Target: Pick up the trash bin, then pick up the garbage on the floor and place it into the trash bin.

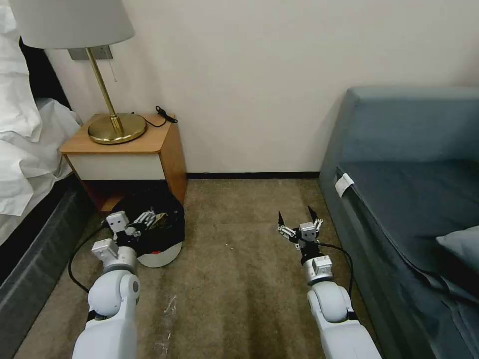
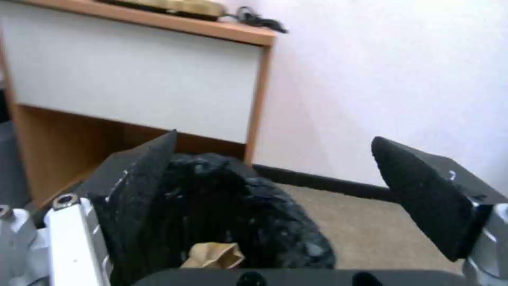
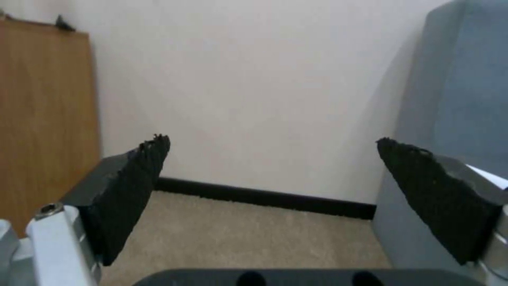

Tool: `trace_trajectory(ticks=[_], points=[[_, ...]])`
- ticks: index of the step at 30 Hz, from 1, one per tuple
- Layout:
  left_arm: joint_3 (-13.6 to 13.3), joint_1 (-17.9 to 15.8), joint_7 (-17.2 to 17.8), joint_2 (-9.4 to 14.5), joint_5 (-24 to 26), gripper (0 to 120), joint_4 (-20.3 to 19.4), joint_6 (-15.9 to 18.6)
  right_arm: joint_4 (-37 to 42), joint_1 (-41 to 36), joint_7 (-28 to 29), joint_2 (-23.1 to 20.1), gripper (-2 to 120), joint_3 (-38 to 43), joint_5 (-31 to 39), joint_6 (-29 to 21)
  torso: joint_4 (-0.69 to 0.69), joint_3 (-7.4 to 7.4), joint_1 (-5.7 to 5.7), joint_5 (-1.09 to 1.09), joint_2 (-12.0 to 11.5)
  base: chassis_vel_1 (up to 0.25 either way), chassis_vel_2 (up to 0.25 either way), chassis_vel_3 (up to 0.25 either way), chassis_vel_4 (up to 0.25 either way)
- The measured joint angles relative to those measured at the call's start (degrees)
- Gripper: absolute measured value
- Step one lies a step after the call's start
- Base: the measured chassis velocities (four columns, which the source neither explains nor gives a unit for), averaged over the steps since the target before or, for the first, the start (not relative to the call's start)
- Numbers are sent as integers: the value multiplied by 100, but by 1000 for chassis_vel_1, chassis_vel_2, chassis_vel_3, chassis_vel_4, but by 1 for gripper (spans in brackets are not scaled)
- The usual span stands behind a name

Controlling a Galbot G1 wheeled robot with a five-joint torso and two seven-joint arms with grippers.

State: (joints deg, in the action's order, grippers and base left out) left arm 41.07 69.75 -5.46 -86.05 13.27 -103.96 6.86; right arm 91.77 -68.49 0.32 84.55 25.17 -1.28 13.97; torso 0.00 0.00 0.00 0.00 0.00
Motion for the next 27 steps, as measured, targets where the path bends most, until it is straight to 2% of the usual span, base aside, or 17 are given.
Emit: trace_trajectory(ticks=[8,9,16,27], points=[[-146,80,-185,-65,-189,100,30,-124,-113,39,121,24,100,78,228,24,0,0,0,1,0,0,0,0,0],[-159,79,-313,-73,-287,100,161,-302,-199,49,130,26,100,135,224,44,0,0,0,0,0,0,0,0,0],[-198,32,-412,-97,-498,100,552,-574,-485,68,132,-6,100,267,224,194,0,0,0,0,0,0,0,0,0],[-277,-60,-503,-154,-579,100,669,-642,-598,109,130,-25,100,329,233,260,0,0,0,0,0,0,0,0,0]])
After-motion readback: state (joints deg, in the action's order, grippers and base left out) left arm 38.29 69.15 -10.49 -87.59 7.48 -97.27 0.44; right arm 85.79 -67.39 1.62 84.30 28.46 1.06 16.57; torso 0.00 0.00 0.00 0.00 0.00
